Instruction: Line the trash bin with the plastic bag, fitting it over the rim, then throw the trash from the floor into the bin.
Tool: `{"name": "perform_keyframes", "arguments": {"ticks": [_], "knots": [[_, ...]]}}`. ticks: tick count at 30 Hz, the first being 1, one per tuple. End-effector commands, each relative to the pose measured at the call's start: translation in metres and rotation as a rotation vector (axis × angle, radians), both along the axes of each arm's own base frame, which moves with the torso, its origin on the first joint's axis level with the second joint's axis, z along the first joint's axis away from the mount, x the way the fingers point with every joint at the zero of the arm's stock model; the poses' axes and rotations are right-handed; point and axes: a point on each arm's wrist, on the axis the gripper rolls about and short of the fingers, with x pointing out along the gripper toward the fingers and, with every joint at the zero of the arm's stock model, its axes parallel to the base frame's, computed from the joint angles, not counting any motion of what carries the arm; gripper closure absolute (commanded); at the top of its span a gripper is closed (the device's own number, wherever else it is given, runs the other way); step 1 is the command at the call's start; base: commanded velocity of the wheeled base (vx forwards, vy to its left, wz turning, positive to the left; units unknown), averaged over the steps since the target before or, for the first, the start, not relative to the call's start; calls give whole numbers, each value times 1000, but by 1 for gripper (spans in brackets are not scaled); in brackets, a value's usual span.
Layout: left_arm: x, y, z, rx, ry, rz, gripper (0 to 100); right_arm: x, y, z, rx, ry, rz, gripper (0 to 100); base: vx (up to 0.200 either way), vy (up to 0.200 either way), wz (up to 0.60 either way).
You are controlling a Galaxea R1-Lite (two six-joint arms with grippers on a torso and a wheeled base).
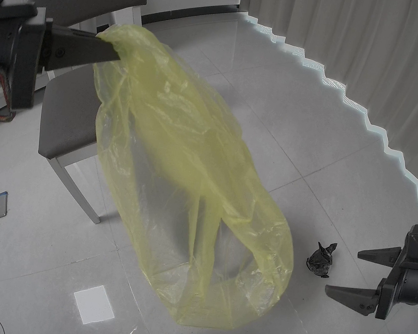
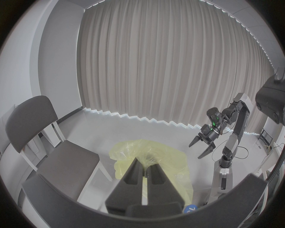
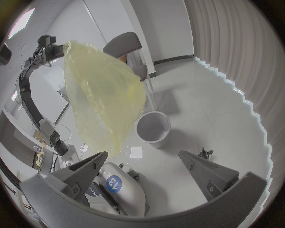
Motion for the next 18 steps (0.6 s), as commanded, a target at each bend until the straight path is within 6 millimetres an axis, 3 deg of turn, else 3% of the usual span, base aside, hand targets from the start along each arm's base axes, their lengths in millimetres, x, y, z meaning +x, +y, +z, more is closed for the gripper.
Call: {"name": "perform_keyframes", "arguments": {"ticks": [1,18], "knots": [[8,-6,3,-3,-6,2,100,0,5,-9,-26,32,29,0,0,0,0],[20,-22,20,-33,-42,-21,100,23,36,-18,-22,6,68,0,0,0,0]]}}
